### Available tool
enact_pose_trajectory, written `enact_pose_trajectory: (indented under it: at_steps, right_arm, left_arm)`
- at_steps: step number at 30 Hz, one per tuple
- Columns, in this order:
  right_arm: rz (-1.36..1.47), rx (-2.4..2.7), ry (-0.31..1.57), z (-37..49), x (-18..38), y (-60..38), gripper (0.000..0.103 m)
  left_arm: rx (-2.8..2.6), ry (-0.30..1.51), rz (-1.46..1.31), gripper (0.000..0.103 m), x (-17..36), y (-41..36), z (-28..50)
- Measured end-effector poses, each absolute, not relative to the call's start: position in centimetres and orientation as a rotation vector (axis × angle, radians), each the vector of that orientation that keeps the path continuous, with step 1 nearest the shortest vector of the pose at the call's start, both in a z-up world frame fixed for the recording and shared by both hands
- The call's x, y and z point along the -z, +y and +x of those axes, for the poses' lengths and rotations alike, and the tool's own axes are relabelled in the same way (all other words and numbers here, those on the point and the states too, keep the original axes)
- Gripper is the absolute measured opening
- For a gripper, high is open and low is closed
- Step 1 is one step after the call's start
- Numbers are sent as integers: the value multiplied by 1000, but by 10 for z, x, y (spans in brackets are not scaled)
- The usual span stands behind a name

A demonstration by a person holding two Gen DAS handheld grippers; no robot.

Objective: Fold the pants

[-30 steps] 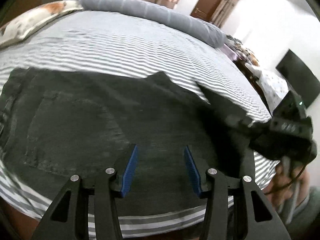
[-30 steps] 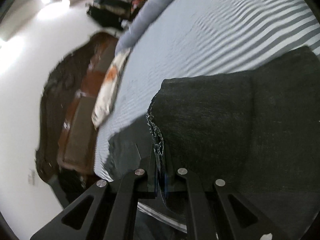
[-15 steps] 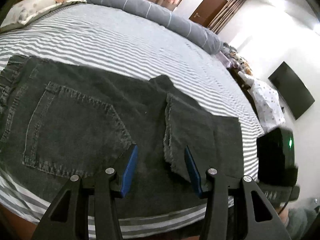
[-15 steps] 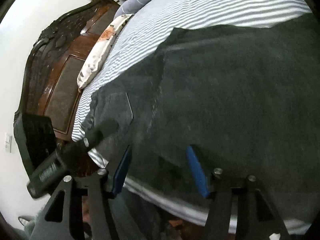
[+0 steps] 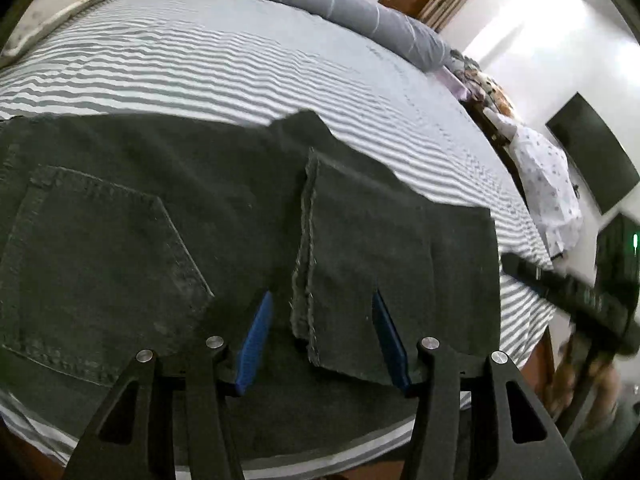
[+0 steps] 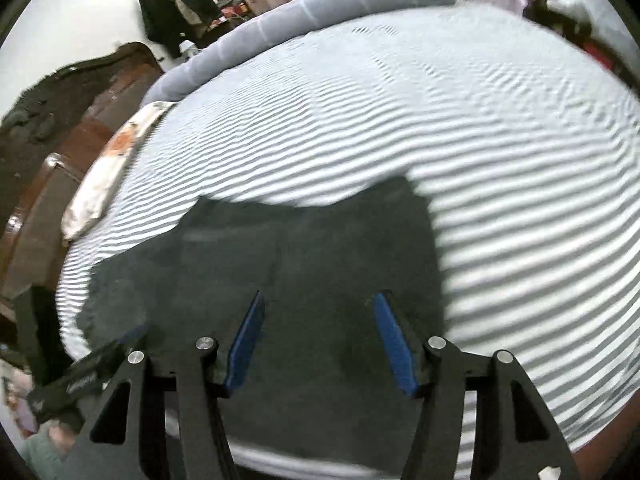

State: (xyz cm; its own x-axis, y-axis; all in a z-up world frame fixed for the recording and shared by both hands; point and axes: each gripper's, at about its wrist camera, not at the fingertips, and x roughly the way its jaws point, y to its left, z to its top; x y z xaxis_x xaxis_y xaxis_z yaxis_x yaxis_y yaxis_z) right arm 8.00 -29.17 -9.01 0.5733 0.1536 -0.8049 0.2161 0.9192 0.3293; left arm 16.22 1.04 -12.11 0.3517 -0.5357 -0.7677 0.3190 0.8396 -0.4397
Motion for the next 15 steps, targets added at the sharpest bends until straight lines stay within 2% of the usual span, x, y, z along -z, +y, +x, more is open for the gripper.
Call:
enact_pose_trajectory:
  at_steps: [2, 3, 4, 7, 11, 14, 15]
  right_arm:
    - [382, 59, 966, 92, 91, -298, 41]
    - [375, 74, 973, 100, 95, -303, 29]
    - [373, 77, 981, 112, 97, -299, 22]
    - [347, 126, 1013, 131, 115, -306, 11]
    - [363, 155, 1050, 146, 136, -325, 4]
    - [359, 139, 1063, 147, 130, -328, 4]
    - [357, 130, 1060, 144, 126, -327, 9]
  left_arm:
    - [563, 1089, -207, 53, 126, 5, 159]
    - [561, 1101, -205, 53, 130, 4, 159]
    - [556, 1106, -203, 53, 133, 2, 160]
    - [555, 1078, -163, 53, 134, -1, 154]
    - [555, 1062, -125, 53, 134, -4, 150]
    - [552, 1054, -99, 53, 130, -8, 149]
    - [543, 1041, -106, 53, 126, -7, 149]
